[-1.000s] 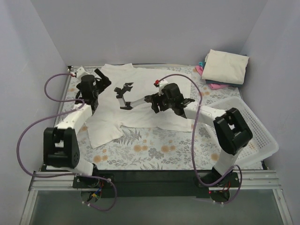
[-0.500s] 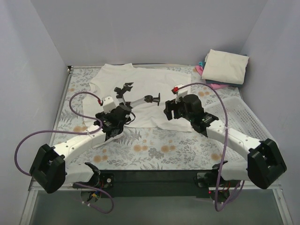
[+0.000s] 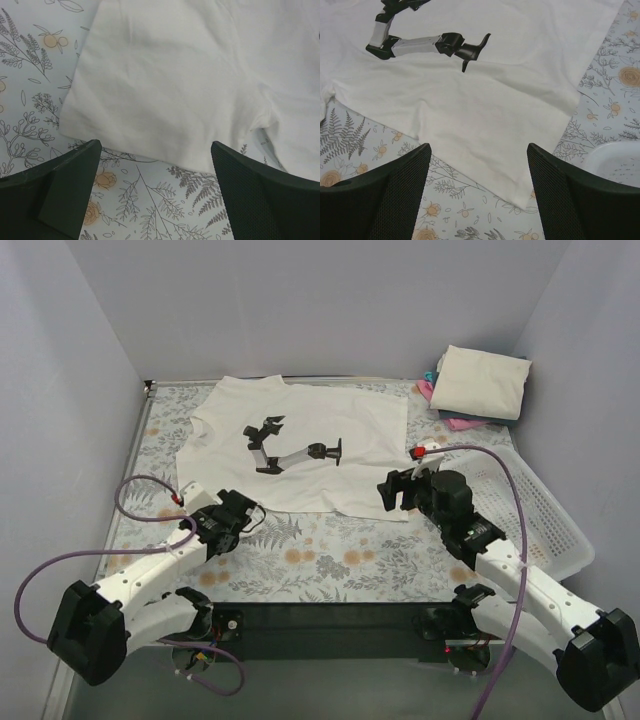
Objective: Fold and stack the t-shirts
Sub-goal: Fold the tshirt
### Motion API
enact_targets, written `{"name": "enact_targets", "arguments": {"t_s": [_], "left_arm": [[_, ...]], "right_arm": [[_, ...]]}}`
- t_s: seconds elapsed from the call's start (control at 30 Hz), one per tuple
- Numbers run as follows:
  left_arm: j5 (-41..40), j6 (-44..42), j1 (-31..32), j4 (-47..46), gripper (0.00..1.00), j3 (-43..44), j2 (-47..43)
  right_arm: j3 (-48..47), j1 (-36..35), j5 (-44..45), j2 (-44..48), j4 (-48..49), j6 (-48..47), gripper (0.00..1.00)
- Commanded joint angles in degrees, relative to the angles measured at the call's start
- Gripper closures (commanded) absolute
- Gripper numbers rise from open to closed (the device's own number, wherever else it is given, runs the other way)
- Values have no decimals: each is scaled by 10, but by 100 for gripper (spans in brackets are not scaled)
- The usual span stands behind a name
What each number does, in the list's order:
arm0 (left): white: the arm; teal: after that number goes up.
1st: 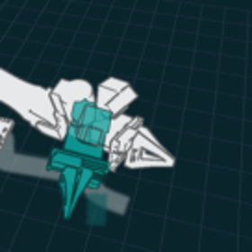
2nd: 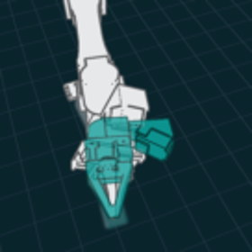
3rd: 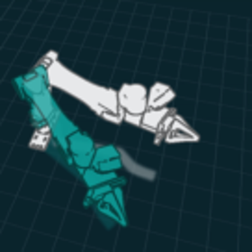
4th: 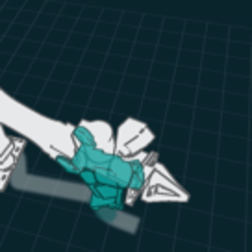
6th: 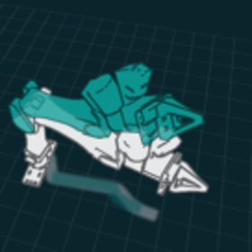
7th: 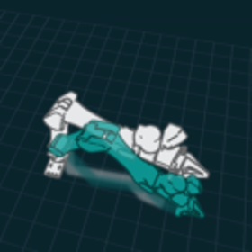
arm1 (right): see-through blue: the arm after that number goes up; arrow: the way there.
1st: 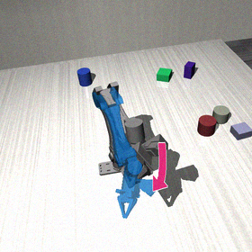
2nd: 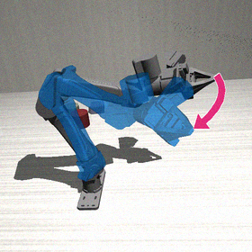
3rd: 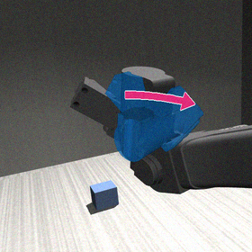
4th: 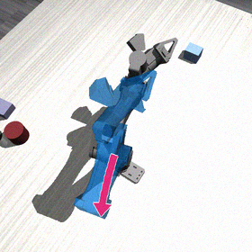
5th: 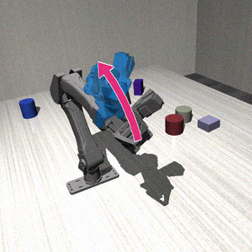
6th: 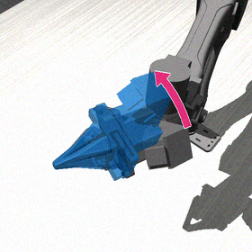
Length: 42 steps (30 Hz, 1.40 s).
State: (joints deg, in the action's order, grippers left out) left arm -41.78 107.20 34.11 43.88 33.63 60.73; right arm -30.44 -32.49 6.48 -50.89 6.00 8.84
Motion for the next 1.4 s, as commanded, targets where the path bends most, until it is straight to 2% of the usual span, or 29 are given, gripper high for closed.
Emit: {"name": "enact_targets", "arguments": {"t_s": [0.0, 0.1, 0.17, 0.33, 0.7, 0.87, 0.93, 1.23, 1.37], "left_arm": [[32, 5, -47, -39, 17, -31, -30], [81, -34, -104, -84, 18, -57, -37], [110, -39, -134, -113, 24, -70, -41], [129, -17, -141, -110, 41, -83, -47], [142, 34, -141, -45, 54, -75, -86], [85, 73, -141, 24, 55, -57, -116], [87, 77, -141, 20, 53, -60, -117], [78, 106, -141, 50, 53, -30, -29], [92, 113, -142, 21, 55, -48, -24]], "right_arm": [[13, 18, -2, 30, 15, 5, 29], [20, 31, -9, 42, 15, 6, 28], [24, 37, -13, 46, 15, 7, 28], [31, 59, -23, 49, 15, 10, 27], [36, 88, -48, 35, 18, 14, 27], [40, 96, -60, 30, 25, 16, 27], [41, 102, -60, 29, 29, 16, 27], [47, 121, -103, 27, 38, 21, 27], [51, 131, -113, 35, 40, 22, 27]]}}
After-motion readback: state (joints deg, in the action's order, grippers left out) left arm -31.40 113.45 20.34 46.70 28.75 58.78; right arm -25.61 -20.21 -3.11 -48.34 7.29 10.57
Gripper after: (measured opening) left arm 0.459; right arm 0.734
